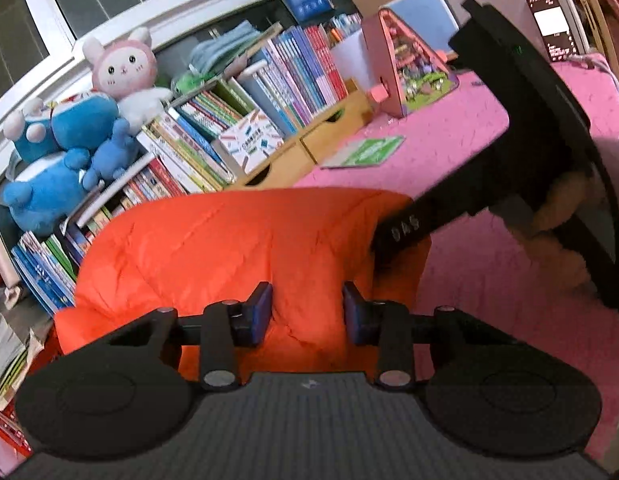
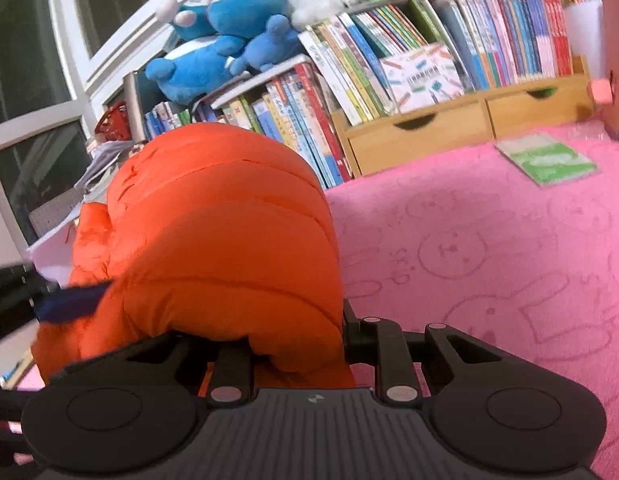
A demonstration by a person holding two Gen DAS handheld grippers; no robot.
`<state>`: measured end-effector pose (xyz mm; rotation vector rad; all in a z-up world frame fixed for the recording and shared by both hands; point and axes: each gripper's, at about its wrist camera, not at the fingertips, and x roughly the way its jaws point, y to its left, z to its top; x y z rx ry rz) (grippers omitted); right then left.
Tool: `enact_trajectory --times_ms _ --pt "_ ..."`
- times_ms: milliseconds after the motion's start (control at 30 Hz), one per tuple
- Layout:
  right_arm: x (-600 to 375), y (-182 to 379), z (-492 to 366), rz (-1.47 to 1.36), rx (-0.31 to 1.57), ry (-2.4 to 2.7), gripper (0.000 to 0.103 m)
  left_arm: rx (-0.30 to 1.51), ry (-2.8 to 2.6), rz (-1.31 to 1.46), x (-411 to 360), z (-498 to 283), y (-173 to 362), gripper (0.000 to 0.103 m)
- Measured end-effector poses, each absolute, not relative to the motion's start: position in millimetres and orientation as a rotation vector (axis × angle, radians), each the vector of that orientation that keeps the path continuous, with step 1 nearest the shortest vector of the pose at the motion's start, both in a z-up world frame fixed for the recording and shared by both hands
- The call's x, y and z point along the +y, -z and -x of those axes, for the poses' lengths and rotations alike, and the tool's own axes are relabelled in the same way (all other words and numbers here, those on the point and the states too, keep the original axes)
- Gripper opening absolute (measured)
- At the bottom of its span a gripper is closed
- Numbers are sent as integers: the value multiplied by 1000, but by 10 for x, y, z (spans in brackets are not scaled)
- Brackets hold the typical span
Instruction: Fold clothes
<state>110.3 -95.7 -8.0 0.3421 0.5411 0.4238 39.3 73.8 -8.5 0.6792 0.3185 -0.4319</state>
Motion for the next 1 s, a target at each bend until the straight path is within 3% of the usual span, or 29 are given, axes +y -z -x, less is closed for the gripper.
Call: enact_trajectory --times_ms 633,1000 --pt "-1247 270 -1123 -549 628 -357 22 509 369 -566 1061 -302 334 35" --pt "-1185 162 -995 -412 627 -331 22 568 343 -477 1240 -262 399 35"
